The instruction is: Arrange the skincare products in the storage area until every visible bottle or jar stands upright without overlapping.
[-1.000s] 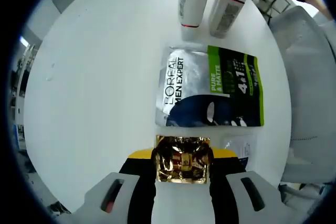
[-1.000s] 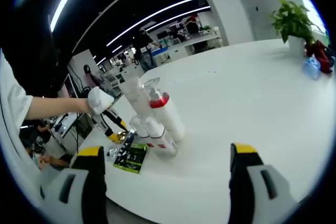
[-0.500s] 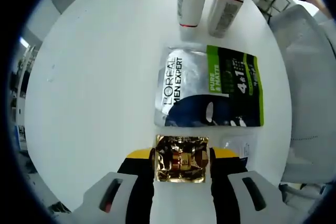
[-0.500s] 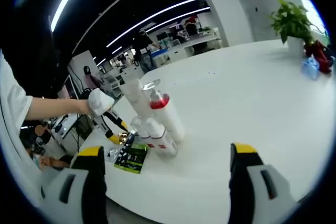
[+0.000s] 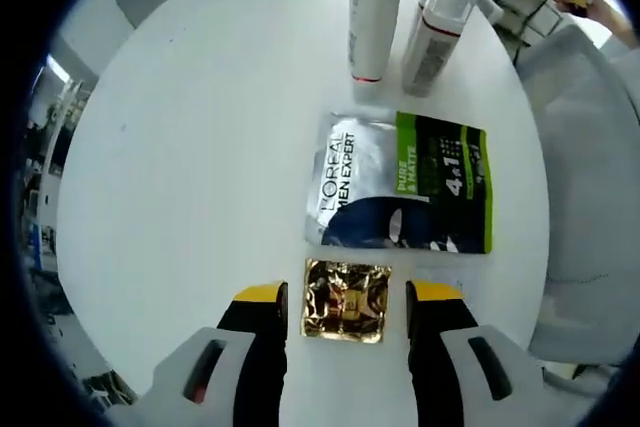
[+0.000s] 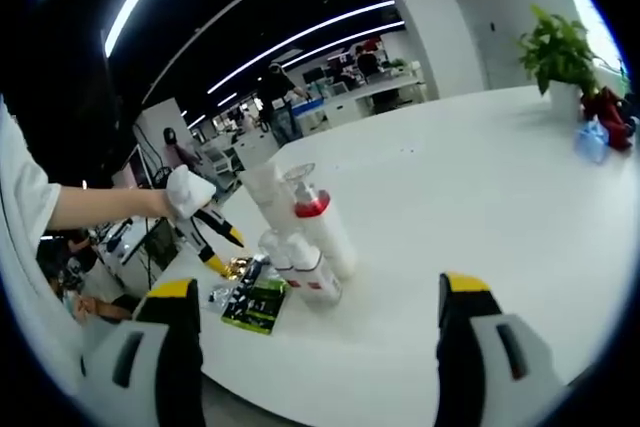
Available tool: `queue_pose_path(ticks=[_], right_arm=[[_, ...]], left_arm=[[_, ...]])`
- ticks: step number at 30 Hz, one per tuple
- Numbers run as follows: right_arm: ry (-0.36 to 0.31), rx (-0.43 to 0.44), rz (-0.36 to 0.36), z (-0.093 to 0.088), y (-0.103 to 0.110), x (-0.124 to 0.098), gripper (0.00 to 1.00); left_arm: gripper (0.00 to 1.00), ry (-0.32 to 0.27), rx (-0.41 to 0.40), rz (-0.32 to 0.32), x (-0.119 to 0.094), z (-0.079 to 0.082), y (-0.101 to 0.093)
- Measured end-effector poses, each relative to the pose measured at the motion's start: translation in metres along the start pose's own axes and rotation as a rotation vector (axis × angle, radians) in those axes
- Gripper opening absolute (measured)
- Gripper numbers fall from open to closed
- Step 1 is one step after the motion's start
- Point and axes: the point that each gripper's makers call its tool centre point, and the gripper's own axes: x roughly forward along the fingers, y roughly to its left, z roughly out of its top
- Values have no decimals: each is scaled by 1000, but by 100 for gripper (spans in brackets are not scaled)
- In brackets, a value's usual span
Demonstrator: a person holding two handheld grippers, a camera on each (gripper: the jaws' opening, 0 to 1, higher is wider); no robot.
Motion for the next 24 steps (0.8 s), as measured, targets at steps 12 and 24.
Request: queue_pose_path(ticks=[12, 24], right_arm=[[-25, -36, 14, 8, 9, -9, 100], [-19, -58, 77, 4, 31, -8, 100]], left_arm=[[53, -149, -170, 82, -40, 4, -13], [70, -355, -410, 172, -85, -1, -42]])
